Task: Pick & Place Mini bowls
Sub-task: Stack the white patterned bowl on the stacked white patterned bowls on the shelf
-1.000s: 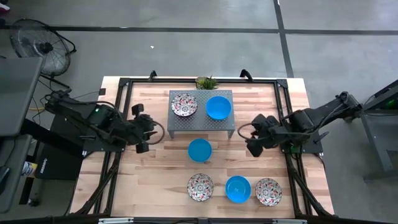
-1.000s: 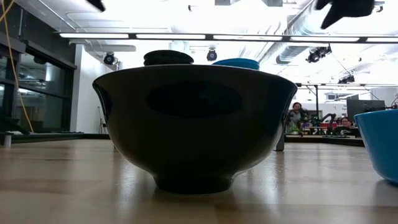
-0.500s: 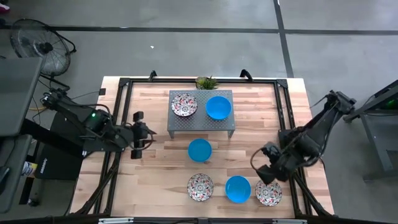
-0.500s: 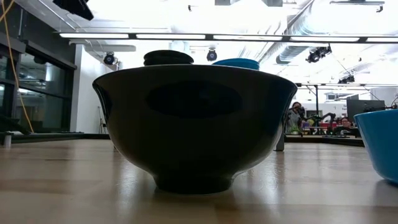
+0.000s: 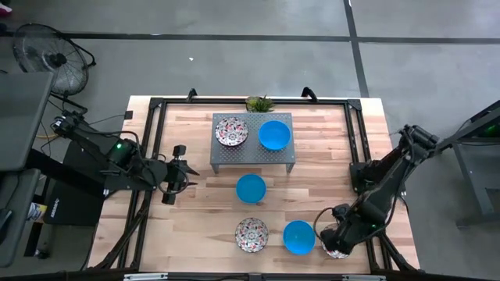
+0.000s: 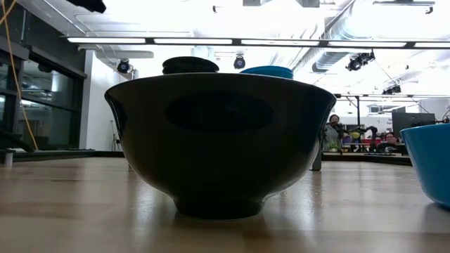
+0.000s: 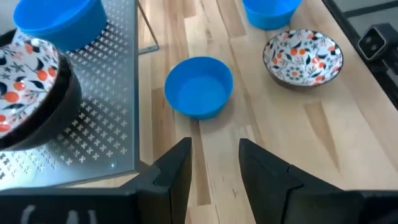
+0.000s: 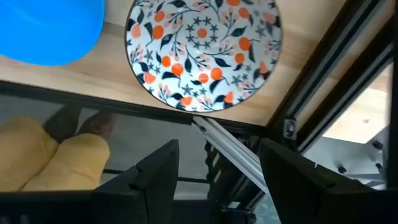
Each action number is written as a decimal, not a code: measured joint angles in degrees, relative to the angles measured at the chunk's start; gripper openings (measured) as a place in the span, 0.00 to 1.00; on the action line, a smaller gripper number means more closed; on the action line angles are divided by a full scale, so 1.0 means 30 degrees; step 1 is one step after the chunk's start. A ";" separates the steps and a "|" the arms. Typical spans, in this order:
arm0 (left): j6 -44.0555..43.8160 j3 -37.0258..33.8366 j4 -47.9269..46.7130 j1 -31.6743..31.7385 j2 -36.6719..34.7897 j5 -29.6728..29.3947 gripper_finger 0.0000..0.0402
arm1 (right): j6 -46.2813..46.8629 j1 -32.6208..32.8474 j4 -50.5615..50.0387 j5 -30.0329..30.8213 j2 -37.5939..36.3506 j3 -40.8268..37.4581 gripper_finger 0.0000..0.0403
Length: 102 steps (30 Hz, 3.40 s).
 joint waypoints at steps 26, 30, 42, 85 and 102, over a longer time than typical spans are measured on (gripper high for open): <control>0.0860 0.0000 -0.0074 0.0000 0.0015 0.0751 0.32 | 0.0235 0.1370 -0.2828 0.1842 0.1328 -0.0029 0.52; 0.0925 0.0000 -0.0078 0.0000 0.0015 0.0751 0.32 | 0.0436 0.1370 -0.3118 0.1337 0.1328 -0.0029 0.52; 0.0918 0.0007 -0.0081 -0.0001 0.0015 0.1031 0.32 | 0.0767 0.0797 -0.1017 0.0112 0.1328 -0.0029 0.52; 0.1753 -0.1056 0.0262 -0.0006 0.0015 0.2740 0.32 | 0.0086 -0.3324 -0.0094 0.2042 0.2071 -0.0029 0.52; 0.1851 -0.1064 -0.0240 -0.0007 0.0015 0.2989 0.32 | 0.0569 -0.3024 0.2567 0.0980 0.4847 -0.0022 0.52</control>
